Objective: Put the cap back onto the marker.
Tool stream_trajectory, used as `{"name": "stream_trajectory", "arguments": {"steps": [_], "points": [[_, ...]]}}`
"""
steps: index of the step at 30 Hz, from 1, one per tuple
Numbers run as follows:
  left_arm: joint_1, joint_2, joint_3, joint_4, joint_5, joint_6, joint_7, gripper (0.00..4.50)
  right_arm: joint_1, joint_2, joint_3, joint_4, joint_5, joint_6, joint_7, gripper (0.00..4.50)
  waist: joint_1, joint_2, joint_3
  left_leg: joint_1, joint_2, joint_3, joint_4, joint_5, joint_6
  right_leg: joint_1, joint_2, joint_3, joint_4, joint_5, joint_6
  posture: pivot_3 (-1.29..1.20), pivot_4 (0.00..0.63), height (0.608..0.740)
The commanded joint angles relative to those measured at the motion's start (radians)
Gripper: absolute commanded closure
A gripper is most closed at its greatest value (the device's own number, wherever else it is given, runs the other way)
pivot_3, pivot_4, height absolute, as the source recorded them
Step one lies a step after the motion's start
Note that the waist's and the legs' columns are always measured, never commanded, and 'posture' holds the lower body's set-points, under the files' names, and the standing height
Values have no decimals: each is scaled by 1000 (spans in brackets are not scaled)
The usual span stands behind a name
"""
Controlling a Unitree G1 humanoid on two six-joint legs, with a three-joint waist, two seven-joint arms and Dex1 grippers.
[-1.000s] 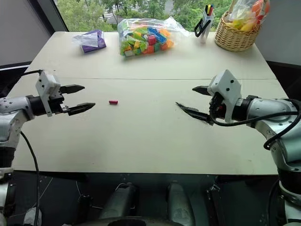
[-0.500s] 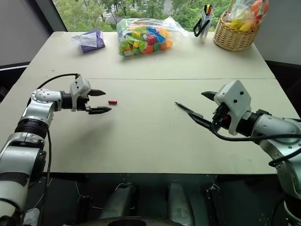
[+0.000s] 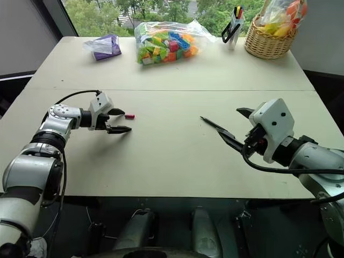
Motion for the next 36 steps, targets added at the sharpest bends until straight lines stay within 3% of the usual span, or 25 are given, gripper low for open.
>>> {"name": "stream_trajectory", "arguments": {"steps": [1,11,15,33,36], "points": [[-4,-4,14,21,23,-9,38,38,-21,-18,-30,-22,11,-9,-9,612,1,0,0,0,0,0,2,0,0,0,0,0,1,0,0,0,150,740],[5,-21,29,31,39,-12,57,38,-23,-39,-34,-14,18,-10,-9,612,0,0,0,4,0,-2,8,0,0,6,0,0,7,0,0,0,150,740],[6,-27,32,31,41,-16,65,1369,-21,-43,-30,-11,15,-13,-7,612,1,0,0,4,0,-2,8,0,0,6,0,0,7,0,0,0,150,740],[-5,-45,47,26,44,-19,61,1369,-42,-54,-6,1,11,-14,-4,612,1,0,0,4,0,-2,9,0,0,6,0,-1,7,0,0,0,150,740],[-6,-48,49,24,44,-22,60,2750,-46,-55,-1,5,7,-16,-2,612,2,0,0,4,0,-2,9,0,0,6,0,-1,7,0,0,0,150,740]]}}
